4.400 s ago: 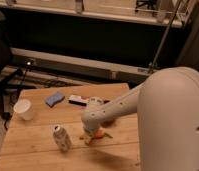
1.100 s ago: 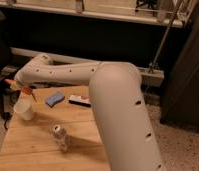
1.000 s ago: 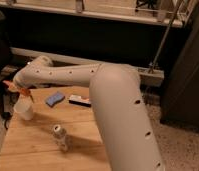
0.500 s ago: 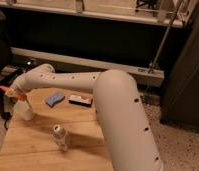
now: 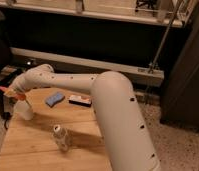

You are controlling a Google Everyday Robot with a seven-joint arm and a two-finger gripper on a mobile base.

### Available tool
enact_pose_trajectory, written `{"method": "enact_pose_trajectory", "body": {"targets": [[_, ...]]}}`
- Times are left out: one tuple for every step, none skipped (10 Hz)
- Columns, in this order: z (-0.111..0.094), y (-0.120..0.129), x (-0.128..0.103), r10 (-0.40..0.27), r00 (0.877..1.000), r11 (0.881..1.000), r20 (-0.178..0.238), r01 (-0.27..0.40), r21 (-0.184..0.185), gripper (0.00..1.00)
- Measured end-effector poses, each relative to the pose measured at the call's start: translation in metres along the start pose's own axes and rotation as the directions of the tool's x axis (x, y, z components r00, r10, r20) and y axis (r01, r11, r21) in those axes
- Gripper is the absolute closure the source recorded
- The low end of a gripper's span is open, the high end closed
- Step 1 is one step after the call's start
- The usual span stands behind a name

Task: Place the pepper in the ceramic cup

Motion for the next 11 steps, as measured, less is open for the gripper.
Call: {"method": "enact_pose_trajectory", "body": {"targets": [[0.003,0.002,-0.003,-0.004,1.000,1.000,0.000,0.004,-0.009,1.00],[0.004,0.004,-0.004,-0.006,1.000,1.000,0.000,0.006,-0.016,1.00],[0.005,0.007,-0.006,-0.010,1.000,1.000,-0.001,0.010,-0.025,1.00],[0.005,0.009,-0.007,-0.012,1.000,0.999,-0.001,0.012,-0.030,1.00],[0.005,0.010,-0.008,-0.013,1.000,0.999,0.001,0.013,-0.033,1.00],[0.005,0.010,-0.009,-0.015,1.000,0.999,0.005,0.016,-0.033,1.00],[0.004,0.008,-0.008,-0.017,1.000,0.999,0.012,0.018,-0.032,1.00],[0.005,0.007,-0.004,-0.016,1.000,0.999,0.019,0.017,-0.029,1.00],[0.005,0.006,0.000,-0.015,0.999,0.999,0.028,0.015,-0.030,1.00],[0.006,0.006,0.003,-0.012,0.999,0.999,0.037,0.013,-0.032,1.00],[0.006,0.006,0.006,-0.012,0.999,0.999,0.045,0.014,-0.038,0.96]]}}
